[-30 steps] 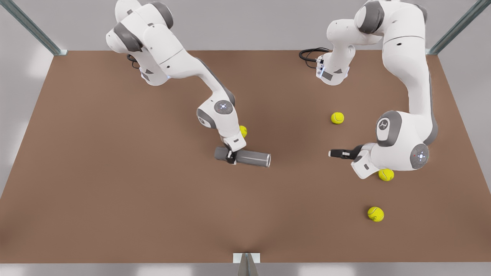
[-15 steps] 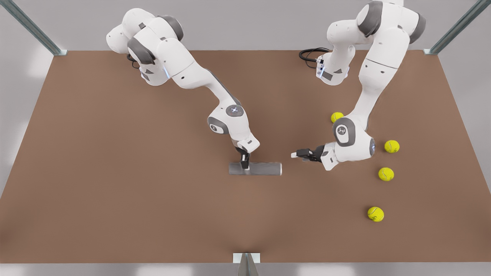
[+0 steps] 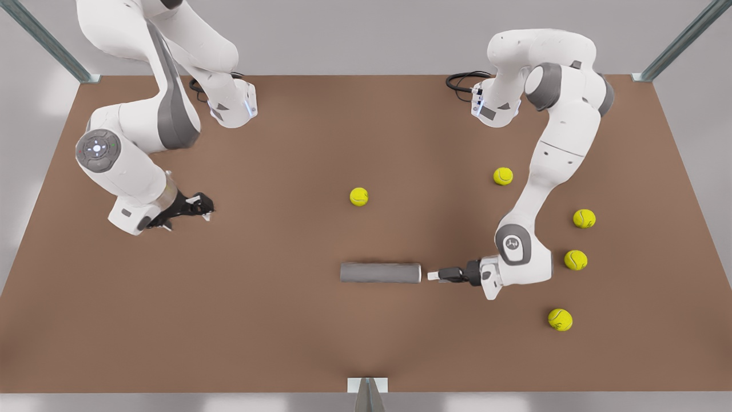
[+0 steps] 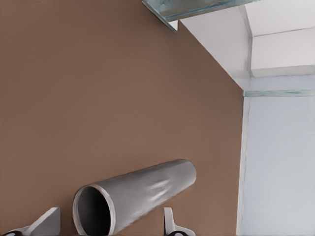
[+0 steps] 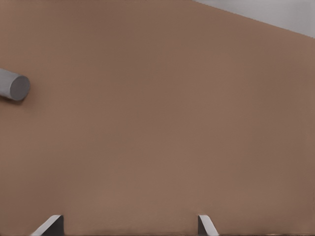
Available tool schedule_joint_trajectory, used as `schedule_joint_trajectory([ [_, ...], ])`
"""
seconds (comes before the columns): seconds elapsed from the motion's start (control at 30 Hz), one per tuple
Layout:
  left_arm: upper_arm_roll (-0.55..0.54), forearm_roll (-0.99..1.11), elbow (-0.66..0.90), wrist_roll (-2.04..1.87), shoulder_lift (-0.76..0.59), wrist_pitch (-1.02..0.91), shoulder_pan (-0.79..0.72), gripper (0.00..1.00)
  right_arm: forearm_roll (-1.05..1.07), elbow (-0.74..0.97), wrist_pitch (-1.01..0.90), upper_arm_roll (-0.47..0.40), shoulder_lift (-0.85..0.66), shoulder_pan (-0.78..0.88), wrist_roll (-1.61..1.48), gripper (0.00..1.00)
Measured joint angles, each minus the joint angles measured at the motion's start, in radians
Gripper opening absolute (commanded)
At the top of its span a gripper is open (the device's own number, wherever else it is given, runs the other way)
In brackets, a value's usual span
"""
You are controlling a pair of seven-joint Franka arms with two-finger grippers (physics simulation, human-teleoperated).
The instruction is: Put the tennis tube upright
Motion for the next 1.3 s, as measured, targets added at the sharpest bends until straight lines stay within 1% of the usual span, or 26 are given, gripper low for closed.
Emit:
schedule_joint_trajectory([
  [0.07, -0.001, -0.001, 0.043, -0.001, 0.036, -0.004, -0.005, 0.99, 0.005, -0.003, -0.028, -0.339, -0.07, 0.306, 0.091, 1.0],
  [0.1, -0.001, -0.002, 0.069, -0.002, 0.058, -0.007, -0.011, 0.99, 0.008, 0.0, -0.028, -0.486, -0.084, 0.455, 0.08, 1.0],
  [0.13, -0.001, -0.003, 0.107, -0.001, 0.087, -0.007, -0.019, 0.99, 0.013, 0.012, -0.028, -0.526, -0.084, 0.492, 0.062, 1.0],
  [0.23, -0.009, -0.007, 0.119, -0.014, 0.096, -0.008, -0.028, 0.99, 0.015, 0.028, -0.042, -0.524, -0.076, 0.46, 0.041, 1.0],
  [0.3, -0.012, -0.01, 0.108, -0.012, 0.096, -0.005, -0.035, 0.99, 0.015, 0.031, -0.036, -0.523, -0.071, 0.487, 0.041, 1.0],
  [0.37, -0.012, -0.022, 0.111, -0.008, 0.109, -0.001, -0.05, 0.99, 0.015, 0.04, -0.045, -0.526, -0.052, 0.478, 0.042, 1.0],
  [0.43, -0.014, -0.039, 0.121, -0.006, 0.123, 0.003, -0.058, 0.99, 0.055, 0.165, -0.116, -0.529, 0.021, 0.44, 0.038, 1.0],
  [0.47, -0.014, -0.048, 0.128, -0.007, 0.125, 0.004, -0.061, 0.99, 0.087, 0.171, -0.116, -0.529, 0.024, 0.426, 0.02, 1.0],
  [0.6, -0.012, -0.067, 0.201, -0.008, 0.168, -0.004, -0.063, 0.99, 0.098, 0.16, -0.125, -0.522, 0.018, 0.437, -0.03, 1.0],
  [0.7, -0.014, -0.072, 0.222, -0.007, 0.177, -0.004, -0.063, 0.99, 0.098, 0.157, -0.125, -0.514, 0.024, 0.438, -0.026, 1.0],
  [0.83, -0.021, -0.087, 0.338, -0.017, 0.246, 0.002, -0.093, 0.99, 0.097, 0.151, -0.116, -0.505, 0.028, 0.438, -0.017, 1.0],
  [1.0, -0.021, -0.121, 0.342, -0.025, 0.254, 0.008, -0.123, 0.99, 0.097, 0.152, -0.108, -0.505, 0.031, 0.442, -0.014, 1.0],
  [1.3, -0.033, -0.17, 0.319, -0.021, 0.248, -0.012, -0.111, 0.99, 0.097, 0.14, -0.085, -0.483, 0.038, 0.444, 0.003, 1.0],
])
